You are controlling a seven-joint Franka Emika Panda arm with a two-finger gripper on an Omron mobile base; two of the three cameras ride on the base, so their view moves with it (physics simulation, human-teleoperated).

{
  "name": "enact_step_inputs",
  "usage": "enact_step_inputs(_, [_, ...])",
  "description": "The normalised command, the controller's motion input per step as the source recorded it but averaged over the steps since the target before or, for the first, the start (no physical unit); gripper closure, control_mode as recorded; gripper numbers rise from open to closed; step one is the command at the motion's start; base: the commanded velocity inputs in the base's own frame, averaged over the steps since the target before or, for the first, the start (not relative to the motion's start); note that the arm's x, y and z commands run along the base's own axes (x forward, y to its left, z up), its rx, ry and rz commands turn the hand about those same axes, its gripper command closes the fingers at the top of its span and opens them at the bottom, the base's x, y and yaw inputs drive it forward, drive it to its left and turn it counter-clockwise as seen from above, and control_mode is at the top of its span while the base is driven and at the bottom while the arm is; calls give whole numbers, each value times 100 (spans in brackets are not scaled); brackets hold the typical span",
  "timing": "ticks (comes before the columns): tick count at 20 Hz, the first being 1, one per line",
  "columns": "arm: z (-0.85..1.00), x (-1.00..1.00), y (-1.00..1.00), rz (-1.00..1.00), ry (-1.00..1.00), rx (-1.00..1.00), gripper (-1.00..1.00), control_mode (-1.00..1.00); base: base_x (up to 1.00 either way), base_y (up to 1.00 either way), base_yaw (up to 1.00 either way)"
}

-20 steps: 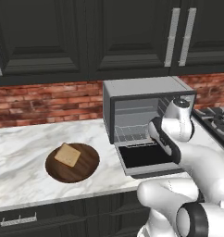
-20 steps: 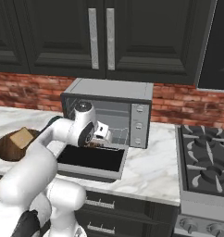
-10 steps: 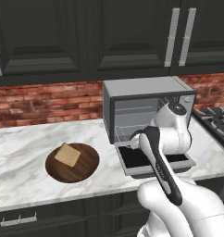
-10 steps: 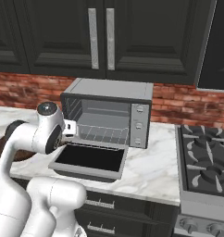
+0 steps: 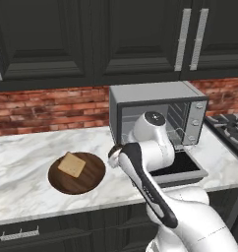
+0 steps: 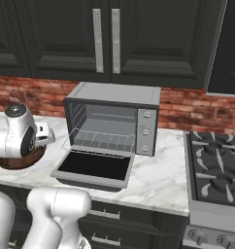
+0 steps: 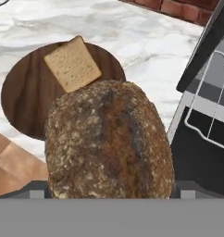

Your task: Pick up the heated bread from the toaster oven and place it in the bowl. Then move the bread bowl to the dining counter.

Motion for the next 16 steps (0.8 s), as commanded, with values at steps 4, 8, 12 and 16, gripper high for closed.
enact_step_inputs(4, [-19, 2, 84, 16, 5, 0, 100, -100, 0, 0, 0])
enact_step_inputs(8, [-31, 47, 66, 0, 0, -4, 100, -100, 0, 0, 0])
enact_step_inputs(12, [-57, 49, 67, 0, 0, 0, 100, -100, 0, 0, 0])
enact_step_inputs(16, [-47, 64, 66, 0, 0, -1, -100, -100, 0, 0, 0])
